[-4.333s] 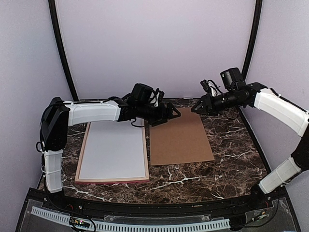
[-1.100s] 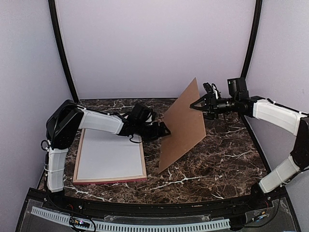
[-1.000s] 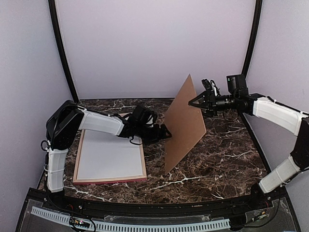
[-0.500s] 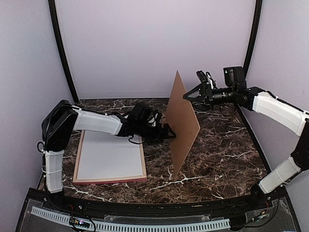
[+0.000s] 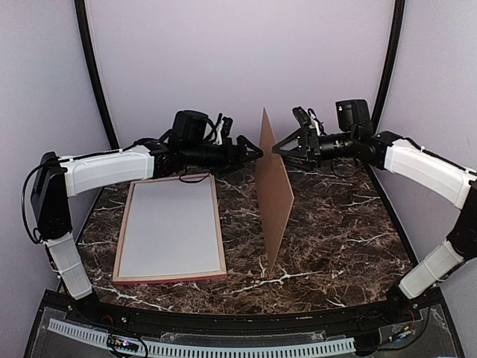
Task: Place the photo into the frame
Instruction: Pass from the right arm to the left, then move the frame body to the center of the board.
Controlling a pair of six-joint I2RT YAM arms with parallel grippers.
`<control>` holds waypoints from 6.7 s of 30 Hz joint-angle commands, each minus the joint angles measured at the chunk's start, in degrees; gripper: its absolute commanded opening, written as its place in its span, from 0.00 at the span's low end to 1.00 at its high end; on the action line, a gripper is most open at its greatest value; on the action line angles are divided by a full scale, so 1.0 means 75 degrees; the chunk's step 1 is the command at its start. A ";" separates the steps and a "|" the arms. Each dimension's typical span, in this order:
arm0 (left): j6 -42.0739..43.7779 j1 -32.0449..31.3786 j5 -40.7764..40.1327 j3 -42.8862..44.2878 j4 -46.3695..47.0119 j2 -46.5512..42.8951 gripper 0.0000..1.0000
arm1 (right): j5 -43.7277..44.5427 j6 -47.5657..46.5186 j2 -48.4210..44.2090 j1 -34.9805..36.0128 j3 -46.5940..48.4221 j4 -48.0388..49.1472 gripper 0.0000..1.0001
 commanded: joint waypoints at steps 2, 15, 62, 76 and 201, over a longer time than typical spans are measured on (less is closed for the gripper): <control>0.0161 0.0061 -0.0052 0.0499 -0.0055 -0.0478 0.93 | 0.0005 0.0127 0.0139 0.0230 0.0207 0.0450 0.78; 0.0207 0.0077 -0.0010 0.1551 -0.0510 0.0072 0.93 | -0.0031 0.0309 0.0450 0.0729 0.0353 0.0805 0.78; 0.0130 0.0170 -0.0466 -0.0619 -0.0888 -0.0034 0.23 | 0.0810 -0.0662 0.0625 0.0082 -0.1341 0.0153 0.74; -0.0252 0.0293 0.0190 -0.0839 0.0105 0.0526 0.11 | 0.4663 -0.1411 0.1249 -0.1028 -0.2408 -0.0603 0.78; 0.0744 0.6090 0.2318 -0.2778 -0.1542 -0.5570 0.00 | 0.7393 0.0555 0.3902 0.2381 -0.0066 -0.0788 0.11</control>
